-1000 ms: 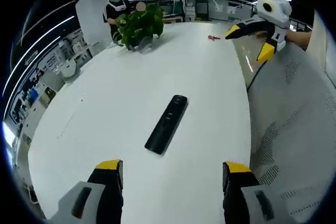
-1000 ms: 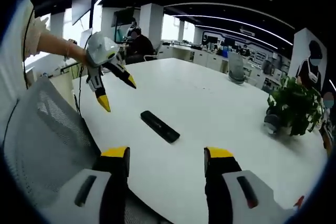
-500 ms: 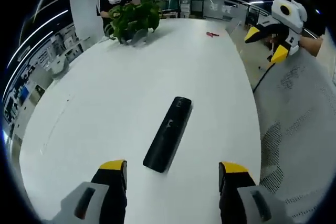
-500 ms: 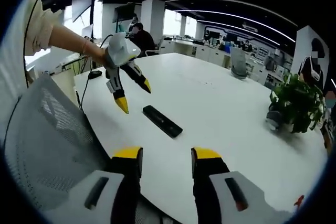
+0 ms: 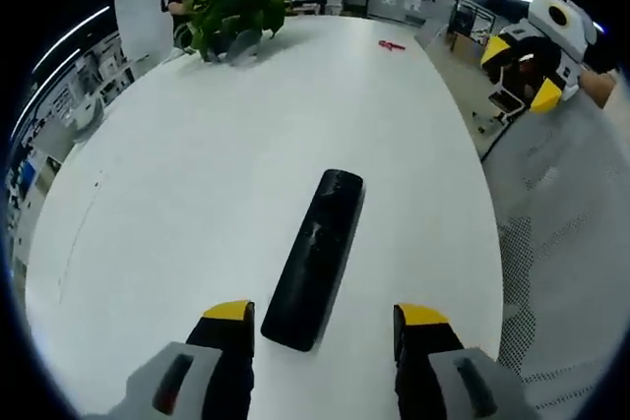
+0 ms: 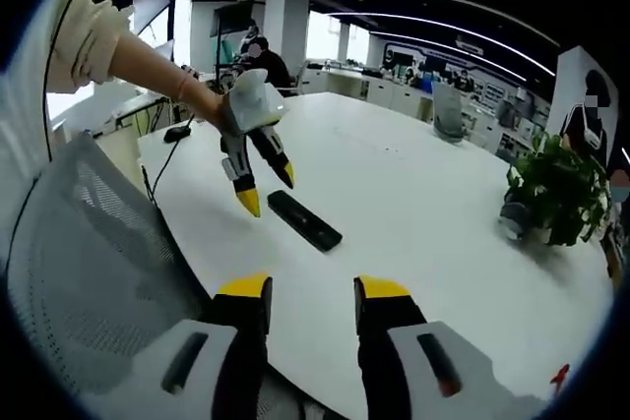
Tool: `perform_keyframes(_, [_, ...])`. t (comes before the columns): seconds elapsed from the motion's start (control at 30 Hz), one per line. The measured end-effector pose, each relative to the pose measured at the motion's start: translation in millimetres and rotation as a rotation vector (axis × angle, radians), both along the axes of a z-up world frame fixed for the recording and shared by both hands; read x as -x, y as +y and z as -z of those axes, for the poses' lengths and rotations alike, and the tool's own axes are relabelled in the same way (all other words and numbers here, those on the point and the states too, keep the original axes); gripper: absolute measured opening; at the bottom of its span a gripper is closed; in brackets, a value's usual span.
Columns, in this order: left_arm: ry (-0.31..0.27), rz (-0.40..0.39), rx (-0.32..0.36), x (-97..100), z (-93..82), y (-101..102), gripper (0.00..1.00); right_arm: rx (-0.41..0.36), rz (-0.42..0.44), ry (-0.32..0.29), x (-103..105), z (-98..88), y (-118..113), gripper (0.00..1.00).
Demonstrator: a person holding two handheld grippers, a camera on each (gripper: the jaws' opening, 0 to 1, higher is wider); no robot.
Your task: Press the specified remote control buttons in sequence, fully releasing each button before pressing the next.
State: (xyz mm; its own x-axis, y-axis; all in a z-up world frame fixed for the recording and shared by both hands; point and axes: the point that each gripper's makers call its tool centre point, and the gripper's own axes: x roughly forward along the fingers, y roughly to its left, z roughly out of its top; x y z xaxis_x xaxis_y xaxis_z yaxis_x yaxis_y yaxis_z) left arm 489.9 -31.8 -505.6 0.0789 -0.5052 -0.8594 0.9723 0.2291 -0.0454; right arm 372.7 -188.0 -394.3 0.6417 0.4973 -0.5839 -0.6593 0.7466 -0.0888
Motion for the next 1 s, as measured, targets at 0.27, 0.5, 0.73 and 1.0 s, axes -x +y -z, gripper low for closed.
perform_keyframes(0.27, [0.017, 0.018, -0.007, -5.8, 5.5, -4, 0.45, -0.002, 0.014, 0.006, 0, 0.8, -2, 0.34])
perform_keyframes(0.5, [0.005, 0.063, -0.010, -7.3, 8.5, -11, 0.37, 0.002, 0.024, 0.009, -1, 1.8, -4, 0.33])
perform_keyframes(0.73, [-0.025, 0.141, -0.035, -6.3, 10.0, -15, 0.31, 0.005, 0.023, 0.017, 0, 3.2, -4, 0.32])
perform_keyframes(1.0, [-0.030, 0.163, -0.044, -10.2, 13.9, -14, 0.28, 0.007, 0.024, 0.022, 0, 4.0, -4, 0.31])
